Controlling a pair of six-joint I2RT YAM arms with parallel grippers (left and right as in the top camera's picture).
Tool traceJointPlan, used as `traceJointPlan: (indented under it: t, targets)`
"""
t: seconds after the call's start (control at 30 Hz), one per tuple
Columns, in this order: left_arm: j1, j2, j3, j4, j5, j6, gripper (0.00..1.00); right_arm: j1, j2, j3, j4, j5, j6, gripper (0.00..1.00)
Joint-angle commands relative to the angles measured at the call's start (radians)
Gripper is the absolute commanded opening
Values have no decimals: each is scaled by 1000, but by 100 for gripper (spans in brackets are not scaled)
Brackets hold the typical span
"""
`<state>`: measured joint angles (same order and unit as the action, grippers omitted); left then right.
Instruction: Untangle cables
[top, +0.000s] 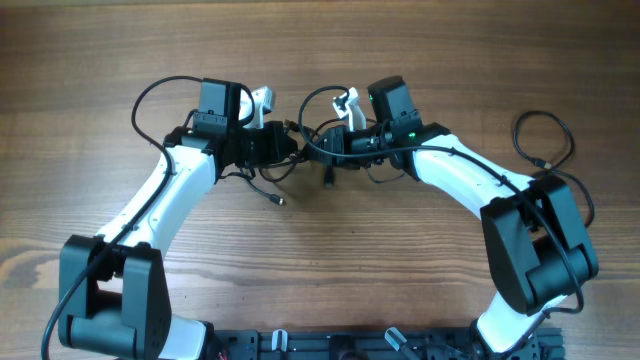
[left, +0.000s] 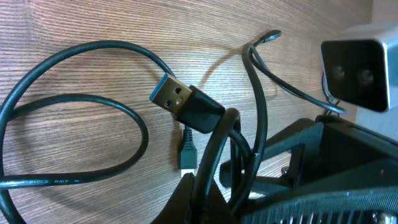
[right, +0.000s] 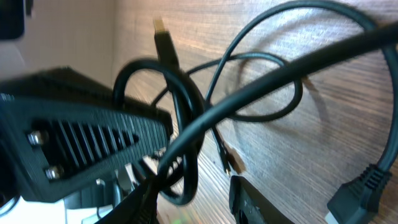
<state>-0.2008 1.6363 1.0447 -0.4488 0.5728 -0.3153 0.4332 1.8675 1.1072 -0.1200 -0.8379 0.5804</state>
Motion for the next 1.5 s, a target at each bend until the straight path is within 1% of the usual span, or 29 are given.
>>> traceJointPlan:
  t: [0.0,0.03,0.1,0.13,0.2,0.23,0.3,0.4,0.43,0.57,0.87,1.0,1.03,1.1,1.17,1.27,1.47]
  targets:
    - [-4,-6,14,-1,21,24,4,0,7,-1,14,55,81,36]
    - [-4,-6,14,-1,21,24,4,0,8,-1,14,61,85,34]
    - [-4,-6,14,-3,21,24,4,0,8,-1,5,60,85,34]
    - [-4,-6,14,-3,21,24,4,0,8,-1,-6,55,75,38]
    - [-4,-6,14,-3,19,32,4,-13,7,-1,-15,-6,-8,50]
    - [-4,-6,14,-3,20,52,4,-34,7,-1,-16,-68,-61,52]
    - [-4,-6,14,-3,20,70,4,-79,7,-1,-26,-146,-82,54]
    - [-5,-6,14,-3,21,69,4,-117,7,-1,-78,-167,-85,51]
    - [-5,-6,14,-3,21,69,4,-113,7,-2,-92,-152,-85,49]
    - [-5,-6,14,-3,75,69,4,-75,7,-3,-128,-48,-84,47]
    - [-5,-6,14,0,77,69,4,11,7,-3,-106,-41,-79,47]
    - [-5,-6,14,0,77,69,4,22,7,-3,-101,50,-34,47]
    - [-5,-6,14,0,77,69,4,22,7,-3,-101,79,-19,47]
    - [-5,-6,14,0,77,69,4,22,7,-3,-93,132,5,41]
    - [-5,-6,14,0,77,69,4,22,7,-3,-68,132,27,38]
    - [-5,-6,14,0,77,69,4,22,7,-3,-28,131,73,36]
    - [-5,-6,14,0,77,69,4,36,7,-3,15,131,108,37]
